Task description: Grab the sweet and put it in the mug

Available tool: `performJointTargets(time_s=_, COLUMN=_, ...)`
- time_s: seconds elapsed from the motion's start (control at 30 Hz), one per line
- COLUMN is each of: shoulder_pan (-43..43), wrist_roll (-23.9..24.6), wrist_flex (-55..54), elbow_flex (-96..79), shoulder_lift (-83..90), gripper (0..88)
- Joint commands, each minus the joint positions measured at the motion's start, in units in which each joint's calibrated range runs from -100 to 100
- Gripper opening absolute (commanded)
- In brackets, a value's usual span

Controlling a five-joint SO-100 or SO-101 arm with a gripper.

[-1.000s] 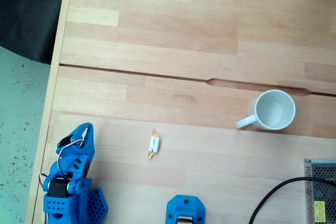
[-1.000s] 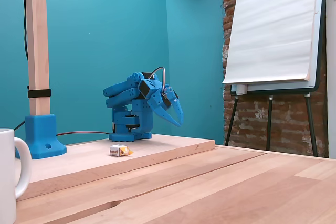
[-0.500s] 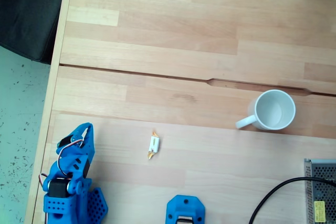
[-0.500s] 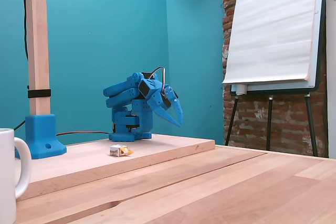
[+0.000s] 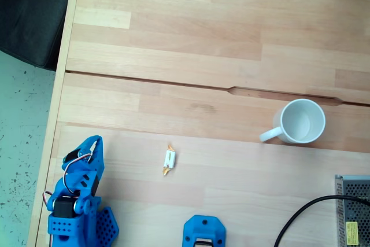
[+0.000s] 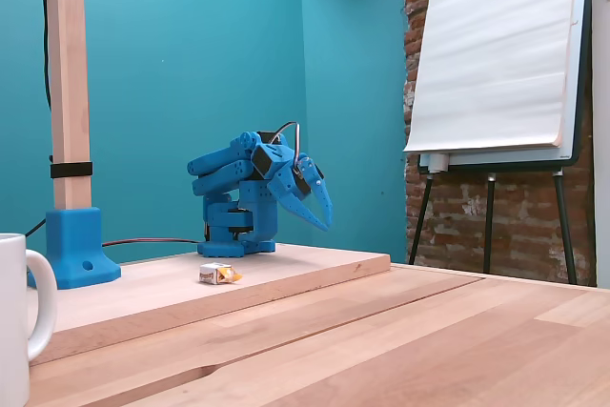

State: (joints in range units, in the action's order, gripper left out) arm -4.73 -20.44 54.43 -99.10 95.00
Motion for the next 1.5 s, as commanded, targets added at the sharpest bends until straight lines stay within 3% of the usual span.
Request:
performJointTargets(time_s=0.0, shoulder_pan=-0.28, wrist_roll=-0.15, wrist_flex=0.0, elbow_flex=-0.9, shoulder_lift=0.26, gripper=0.0)
performJointTargets(time_s=0.4, shoulder_pan=-0.28, wrist_roll=-0.1, wrist_flex=-0.08, elbow_flex=-0.18, shoulder_lift=0.26, gripper=0.0)
performJointTargets(time_s=0.67, shoulder_pan=0.51, wrist_roll=0.54, wrist_flex=2.5, elbow_flex=17.66, shoulder_lift=-2.41, gripper=0.0)
performJointTargets(time_s=0.9, shoulder_pan=1.39, wrist_roll=0.54, wrist_flex=15.65, elbow_flex=37.02, shoulder_lift=-19.7, gripper=0.0)
performJointTargets(time_s=1.1, shoulder_pan=9.23, wrist_roll=-0.44, wrist_flex=20.89, elbow_flex=46.83, shoulder_lift=-35.71, gripper=0.0)
performJointTargets(time_s=1.23, shoulder_pan=17.36, wrist_roll=-4.74, wrist_flex=20.97, elbow_flex=51.65, shoulder_lift=-42.08, gripper=0.0)
performJointTargets(time_s=1.47, shoulder_pan=30.94, wrist_roll=-21.49, wrist_flex=20.97, elbow_flex=52.98, shoulder_lift=-49.05, gripper=0.0)
